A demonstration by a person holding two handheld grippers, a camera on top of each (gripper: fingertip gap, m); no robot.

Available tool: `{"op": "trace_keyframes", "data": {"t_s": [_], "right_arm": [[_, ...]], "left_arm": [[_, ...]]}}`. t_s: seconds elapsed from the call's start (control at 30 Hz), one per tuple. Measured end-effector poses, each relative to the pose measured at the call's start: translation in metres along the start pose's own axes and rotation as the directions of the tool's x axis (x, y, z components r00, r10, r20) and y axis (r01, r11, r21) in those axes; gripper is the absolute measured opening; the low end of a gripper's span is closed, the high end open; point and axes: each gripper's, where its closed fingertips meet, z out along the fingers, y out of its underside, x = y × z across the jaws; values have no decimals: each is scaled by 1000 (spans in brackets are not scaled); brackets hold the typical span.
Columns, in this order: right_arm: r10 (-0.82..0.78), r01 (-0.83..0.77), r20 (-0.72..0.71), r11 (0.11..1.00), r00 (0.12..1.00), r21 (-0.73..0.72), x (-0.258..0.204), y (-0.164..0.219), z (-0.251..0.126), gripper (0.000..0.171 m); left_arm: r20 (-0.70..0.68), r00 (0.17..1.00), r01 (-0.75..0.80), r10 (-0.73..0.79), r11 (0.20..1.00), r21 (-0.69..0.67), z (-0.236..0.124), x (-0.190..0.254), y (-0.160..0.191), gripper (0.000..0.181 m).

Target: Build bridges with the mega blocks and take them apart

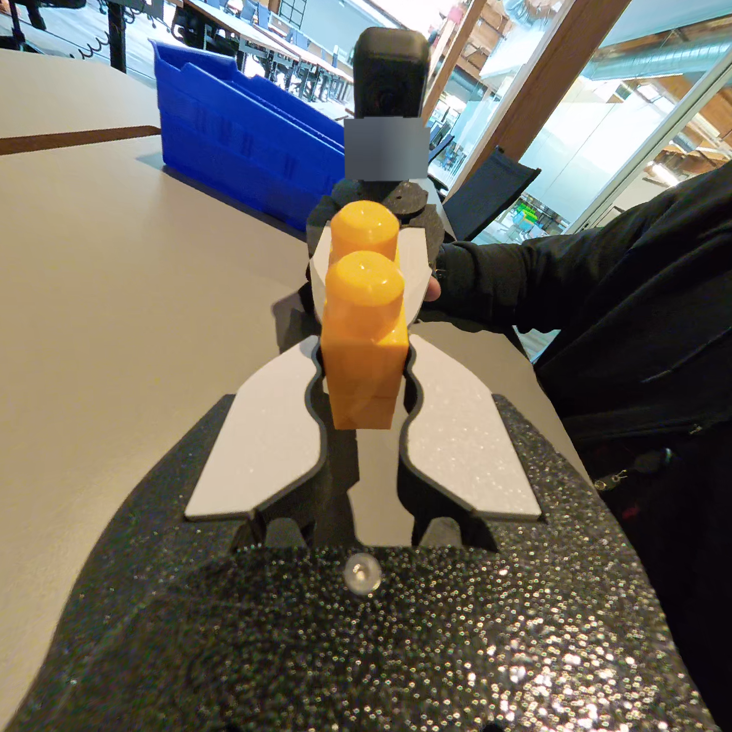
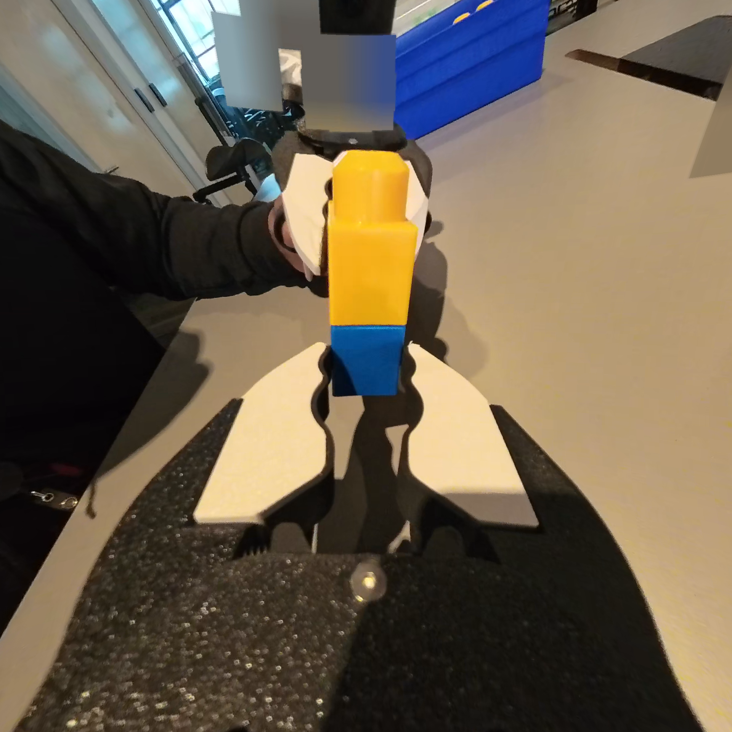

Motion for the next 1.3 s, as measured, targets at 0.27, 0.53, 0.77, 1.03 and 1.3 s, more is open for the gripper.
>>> {"op": "trace_keyframes", "data": {"t_s": [0.27,0.53,0.77,1.03,1.3], "right_arm": [[5,-5,-18,1000,1000,-19,2,2,2,33],[-25,25,-10,998,1000,-56,-1,7,5,33],[-17,17,1,998,1000,-54,-2,7,4,33],[-33,33,-6,998,999,-60,-2,8,4,33],[-81,79,-24,994,996,-78,-4,10,5,33]], "left_arm": [[-32,999,2,-2,1000,-9,1,4,1,54],[5,1000,2,-2,1000,-14,2,1,3,36],[1,995,95,-95,995,-2,3,0,3,36],[-40,980,197,-197,980,0,2,1,3,36],[-71,960,271,-270,963,-5,2,2,5,36]]}}
